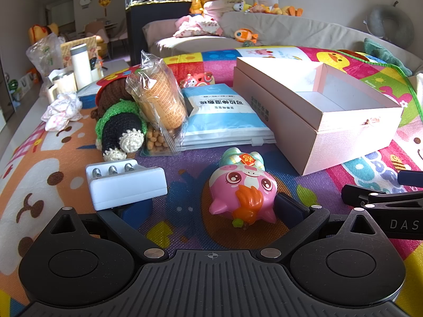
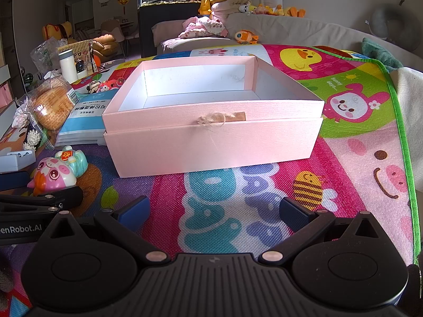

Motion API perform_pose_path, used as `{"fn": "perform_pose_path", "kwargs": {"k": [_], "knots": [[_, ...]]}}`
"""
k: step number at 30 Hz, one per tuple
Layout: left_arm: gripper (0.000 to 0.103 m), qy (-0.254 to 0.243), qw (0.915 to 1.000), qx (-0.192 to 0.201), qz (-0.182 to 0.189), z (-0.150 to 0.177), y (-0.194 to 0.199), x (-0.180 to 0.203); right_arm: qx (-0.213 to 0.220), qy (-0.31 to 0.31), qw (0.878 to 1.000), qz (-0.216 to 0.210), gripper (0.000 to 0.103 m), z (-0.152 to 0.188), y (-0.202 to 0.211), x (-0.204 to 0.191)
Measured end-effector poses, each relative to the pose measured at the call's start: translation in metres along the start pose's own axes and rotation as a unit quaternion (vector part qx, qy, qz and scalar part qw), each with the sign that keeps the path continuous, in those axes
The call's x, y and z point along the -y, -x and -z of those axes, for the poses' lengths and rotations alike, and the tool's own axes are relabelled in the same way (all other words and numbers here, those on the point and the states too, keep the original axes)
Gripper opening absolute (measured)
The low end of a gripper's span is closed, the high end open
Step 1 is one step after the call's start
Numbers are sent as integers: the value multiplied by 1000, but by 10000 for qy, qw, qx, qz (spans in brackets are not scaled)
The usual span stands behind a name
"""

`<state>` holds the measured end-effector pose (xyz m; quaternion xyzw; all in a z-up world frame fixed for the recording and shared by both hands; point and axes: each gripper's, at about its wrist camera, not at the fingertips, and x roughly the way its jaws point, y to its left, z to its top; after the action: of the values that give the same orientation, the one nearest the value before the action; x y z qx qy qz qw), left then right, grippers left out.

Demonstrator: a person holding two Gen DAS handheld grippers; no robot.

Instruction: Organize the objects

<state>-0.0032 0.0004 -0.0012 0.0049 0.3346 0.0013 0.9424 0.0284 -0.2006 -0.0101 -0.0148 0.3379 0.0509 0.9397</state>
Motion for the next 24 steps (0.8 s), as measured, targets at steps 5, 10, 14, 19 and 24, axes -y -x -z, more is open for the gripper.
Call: {"fn": "perform_pose_path", "kwargs": {"k": [5,10,14,19,24], "knots": [[102,-4,10000,1,-2,0,0,0,2,1,10000,1,103,0,0,0],[102,2,10000,0,4,1,0,0,1,0,10000,0,103,0,-1,0],[102,2,10000,0,4,1,1,0,0,-1,10000,0,103,-1,-2,1],[102,2,10000,0,3,1,1,0,0,3,10000,4,103,0,-1,-1],[102,-6,10000,-1,-8,2,1,0,1,9,10000,9,103,1,0,-3]]}}
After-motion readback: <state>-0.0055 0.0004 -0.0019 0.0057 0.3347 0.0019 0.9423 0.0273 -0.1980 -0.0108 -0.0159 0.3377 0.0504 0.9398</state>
